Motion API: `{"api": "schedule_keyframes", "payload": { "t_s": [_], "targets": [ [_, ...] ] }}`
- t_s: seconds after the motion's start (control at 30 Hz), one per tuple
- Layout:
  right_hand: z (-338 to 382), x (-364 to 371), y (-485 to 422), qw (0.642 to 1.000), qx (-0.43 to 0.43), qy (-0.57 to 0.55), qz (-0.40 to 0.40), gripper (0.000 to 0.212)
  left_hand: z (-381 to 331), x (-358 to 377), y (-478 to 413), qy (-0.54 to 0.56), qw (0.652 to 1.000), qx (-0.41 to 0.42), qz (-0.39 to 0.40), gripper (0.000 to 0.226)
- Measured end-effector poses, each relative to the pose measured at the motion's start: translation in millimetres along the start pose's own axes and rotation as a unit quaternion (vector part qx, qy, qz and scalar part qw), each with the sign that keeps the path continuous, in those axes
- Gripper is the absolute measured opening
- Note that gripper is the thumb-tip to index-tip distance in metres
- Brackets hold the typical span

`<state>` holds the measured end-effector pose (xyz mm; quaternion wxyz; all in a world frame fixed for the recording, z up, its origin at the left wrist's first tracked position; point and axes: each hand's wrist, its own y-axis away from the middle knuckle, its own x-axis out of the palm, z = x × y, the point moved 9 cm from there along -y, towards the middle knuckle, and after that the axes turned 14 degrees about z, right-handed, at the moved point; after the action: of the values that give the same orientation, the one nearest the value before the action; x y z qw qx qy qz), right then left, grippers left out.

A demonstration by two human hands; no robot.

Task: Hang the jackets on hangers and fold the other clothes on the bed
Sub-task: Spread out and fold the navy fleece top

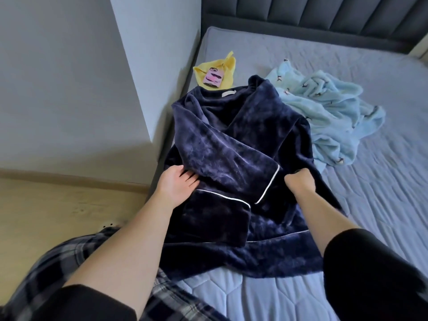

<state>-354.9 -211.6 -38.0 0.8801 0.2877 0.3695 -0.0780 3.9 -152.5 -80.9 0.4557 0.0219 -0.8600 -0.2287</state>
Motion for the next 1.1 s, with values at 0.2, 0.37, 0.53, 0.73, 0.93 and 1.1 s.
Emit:
{"api": "schedule_keyframes", "payload": {
  "t_s": [0.2,0.37,0.53,0.73,0.93,1.1],
  "targets": [
    [8.1,-42.6,23.4,0.981,-0.105,-0.079,-0.143,0.029,-19.2,36.1,-3.2,0.122,0.986,0.053,0.101,0.05],
    [5.0,-18.0,17.5,0.942,0.013,0.333,-0.034,0.052,-16.2,34.5,-1.5,0.205,0.972,0.091,0.063,0.057],
    [96.6,20.0,49.9,0.905,-0.278,0.309,-0.088,0.057,13.1,9.6,-10.7,0.195,0.98,0.032,-0.036,0.053],
    [150.1,89.2,36.8,0.91,-0.29,0.293,0.043,0.058,10.1,27.5,-31.6,0.197,0.98,-0.003,0.031,0.07],
    [122.9,88.7,-0.3,0.953,-0.124,0.277,-0.004,0.025,-35.0,34.3,-41.1,0.328,0.933,0.14,0.058,0.072],
    [99.6,89.9,-13.5,0.976,-0.085,0.2,-0.029,0.022,-71.9,-13.9,-27.8,0.46,0.852,0.251,0.005,0.065]
  ]
}}
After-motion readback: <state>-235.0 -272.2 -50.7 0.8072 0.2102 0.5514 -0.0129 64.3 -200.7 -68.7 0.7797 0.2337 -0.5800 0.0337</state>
